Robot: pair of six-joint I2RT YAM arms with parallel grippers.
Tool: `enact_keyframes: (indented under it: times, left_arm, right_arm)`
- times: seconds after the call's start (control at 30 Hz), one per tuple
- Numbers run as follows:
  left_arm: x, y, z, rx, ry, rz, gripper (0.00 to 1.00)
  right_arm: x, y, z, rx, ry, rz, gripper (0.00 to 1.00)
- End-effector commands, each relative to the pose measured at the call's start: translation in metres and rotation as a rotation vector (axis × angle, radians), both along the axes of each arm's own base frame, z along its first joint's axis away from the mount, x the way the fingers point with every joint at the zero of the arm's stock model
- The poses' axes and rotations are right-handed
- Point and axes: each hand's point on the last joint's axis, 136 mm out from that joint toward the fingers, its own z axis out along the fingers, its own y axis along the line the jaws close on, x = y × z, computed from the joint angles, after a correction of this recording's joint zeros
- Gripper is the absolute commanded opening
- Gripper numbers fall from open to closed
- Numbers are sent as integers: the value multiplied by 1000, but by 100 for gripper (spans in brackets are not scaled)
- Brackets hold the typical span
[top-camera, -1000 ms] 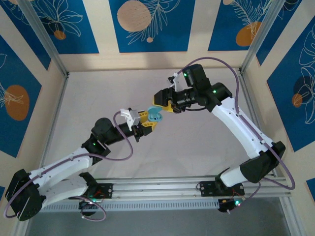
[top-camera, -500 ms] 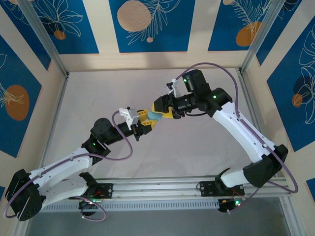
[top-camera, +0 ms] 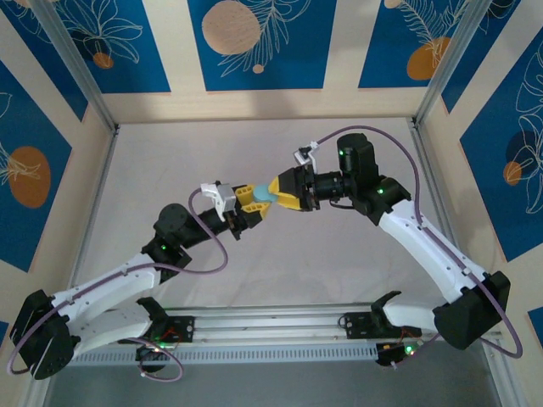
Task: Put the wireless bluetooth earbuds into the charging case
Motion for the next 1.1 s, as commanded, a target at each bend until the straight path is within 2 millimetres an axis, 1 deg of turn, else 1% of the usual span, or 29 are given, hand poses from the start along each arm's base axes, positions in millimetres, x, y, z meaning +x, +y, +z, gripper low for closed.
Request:
enact_keyframes:
  times: [0.0,0.13,0.3,0.37,0.47,0.57,0.7,0.77,0.8,0.83,0.9,0.97,1.07]
  left_arm:
    - [-9,0,30,-70,-54,-32,26]
    - [-9,0,31,-72,-56,-35,26]
    - [-10,0,31,-76,-50,-39,27]
    - [-10,0,31,-77,-48,-39,27]
    - [-8,1,30,-73,-42,-29,29]
    - [-1,3,23,-52,-16,19,36]
    - [3,4,8,11,10,44,51]
    - [3,3,-1,59,26,42,67]
    - [3,4,-6,76,38,47,73]
    - [2,7,-10,87,50,55,78]
    - [1,16,-18,90,66,86,81]
    - [3,27,-27,90,93,142,82]
    - [10,48,-37,111,155,256,83]
  right_arm:
    - [-7,8,12,63,7,68,55]
    - [-8,10,14,72,8,89,48]
    - [-12,14,15,84,13,125,46]
    - [-14,15,16,92,9,140,42]
    - [-12,15,16,91,0,131,32]
    - [-6,11,15,83,-14,90,26]
    - [2,3,14,73,-39,18,22]
    - [8,-3,11,64,-49,-32,21]
    - [12,-7,8,55,-51,-60,21]
    - [17,-11,3,40,-56,-100,21]
    - [31,-23,-19,-23,-65,-196,21]
    - [49,-40,-59,-138,-34,-320,21]
    - [70,-61,-119,-254,55,-417,21]
